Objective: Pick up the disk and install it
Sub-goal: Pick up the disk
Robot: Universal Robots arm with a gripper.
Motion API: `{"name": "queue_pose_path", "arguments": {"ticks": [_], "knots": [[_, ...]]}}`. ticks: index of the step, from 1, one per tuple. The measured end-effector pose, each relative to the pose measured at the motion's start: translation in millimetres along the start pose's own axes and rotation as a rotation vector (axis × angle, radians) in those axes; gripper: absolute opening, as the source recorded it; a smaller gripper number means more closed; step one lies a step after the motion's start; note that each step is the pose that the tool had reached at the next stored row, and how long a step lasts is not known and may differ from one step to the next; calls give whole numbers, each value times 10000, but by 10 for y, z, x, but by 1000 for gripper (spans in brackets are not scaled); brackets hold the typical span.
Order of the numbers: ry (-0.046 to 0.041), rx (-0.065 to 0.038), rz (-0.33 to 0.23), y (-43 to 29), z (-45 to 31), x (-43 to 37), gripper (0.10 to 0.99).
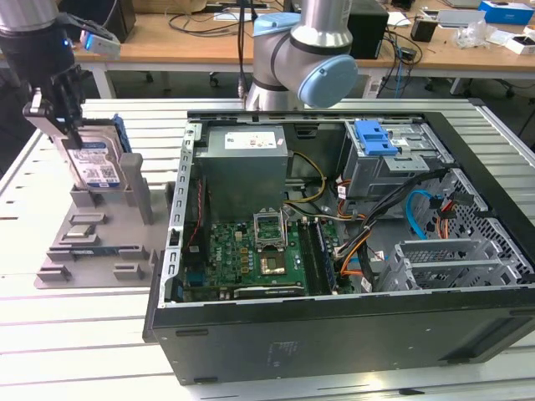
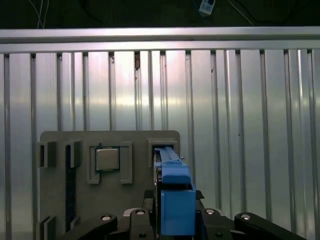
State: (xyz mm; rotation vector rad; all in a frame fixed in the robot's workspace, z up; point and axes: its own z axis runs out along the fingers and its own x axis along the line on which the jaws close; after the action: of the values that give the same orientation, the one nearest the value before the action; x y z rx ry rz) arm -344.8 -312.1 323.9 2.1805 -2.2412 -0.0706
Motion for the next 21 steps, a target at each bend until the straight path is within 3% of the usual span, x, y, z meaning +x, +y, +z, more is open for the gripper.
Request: {"name": "queue_pose_path", "arguments": {"ticks": [2, 12, 21], "knots": [[0, 1, -1, 9, -213, -23, 369], [0, 0, 0, 17, -387, -43, 369], [1, 0, 0, 26, -590, -67, 369]]}}
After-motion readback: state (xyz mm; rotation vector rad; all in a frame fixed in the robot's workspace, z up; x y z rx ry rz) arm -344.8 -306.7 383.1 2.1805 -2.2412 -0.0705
